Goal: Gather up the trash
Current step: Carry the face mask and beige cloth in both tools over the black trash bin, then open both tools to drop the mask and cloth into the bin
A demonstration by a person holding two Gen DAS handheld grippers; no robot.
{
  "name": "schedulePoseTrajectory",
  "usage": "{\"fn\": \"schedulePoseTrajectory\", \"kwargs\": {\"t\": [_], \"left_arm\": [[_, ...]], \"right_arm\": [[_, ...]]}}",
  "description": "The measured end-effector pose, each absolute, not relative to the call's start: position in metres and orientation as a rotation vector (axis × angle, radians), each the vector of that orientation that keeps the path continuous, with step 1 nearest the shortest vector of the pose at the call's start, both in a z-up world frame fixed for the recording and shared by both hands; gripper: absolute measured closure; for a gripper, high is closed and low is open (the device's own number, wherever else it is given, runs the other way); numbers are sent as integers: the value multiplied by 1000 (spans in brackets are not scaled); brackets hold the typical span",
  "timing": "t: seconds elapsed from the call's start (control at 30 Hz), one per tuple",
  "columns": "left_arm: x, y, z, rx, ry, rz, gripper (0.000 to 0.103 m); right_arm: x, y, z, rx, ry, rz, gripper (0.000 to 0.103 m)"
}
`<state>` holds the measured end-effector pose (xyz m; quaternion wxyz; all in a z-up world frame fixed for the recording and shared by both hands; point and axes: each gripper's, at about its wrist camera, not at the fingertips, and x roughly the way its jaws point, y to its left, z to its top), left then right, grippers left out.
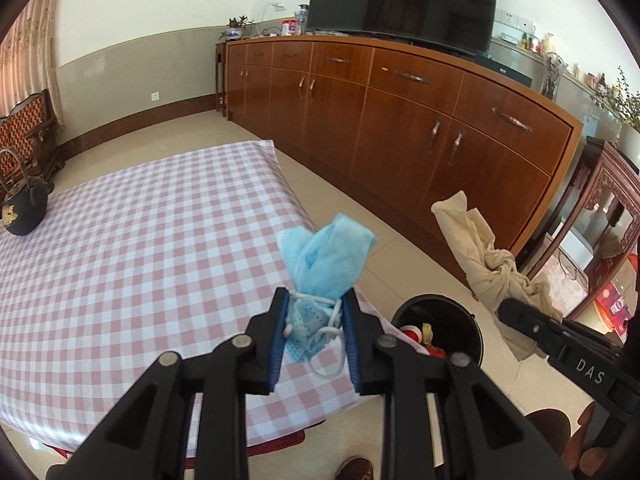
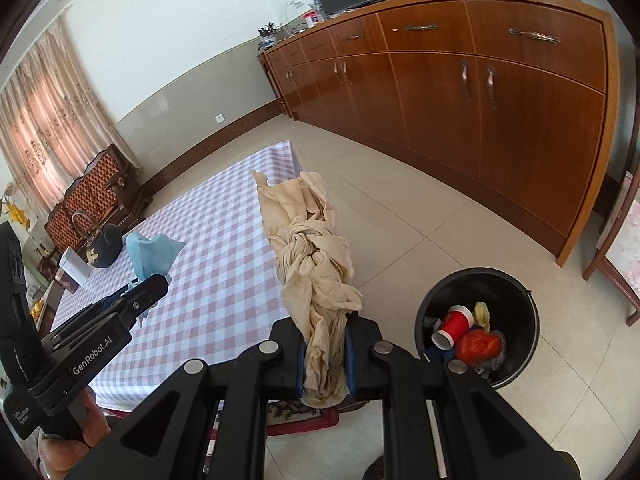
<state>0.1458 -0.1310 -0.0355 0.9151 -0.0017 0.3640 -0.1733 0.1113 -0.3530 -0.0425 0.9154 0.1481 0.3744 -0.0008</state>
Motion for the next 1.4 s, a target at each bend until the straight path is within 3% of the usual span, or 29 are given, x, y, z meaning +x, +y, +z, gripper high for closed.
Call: {"fn": "schedulePoseTrajectory", "kwargs": {"t": [0.47, 1.13, 1.4], "left_arm": [[137, -229, -66, 77, 831, -491, 76], [157, -352, -152, 181, 1033, -589, 75], [170, -367, -170, 164, 1103, -616, 67]], "right_arm": [[72, -444, -72, 416, 796, -169, 87], [101, -556, -176, 580, 1000, -328, 87], [130, -580, -202, 607, 1053, -356, 85]]}}
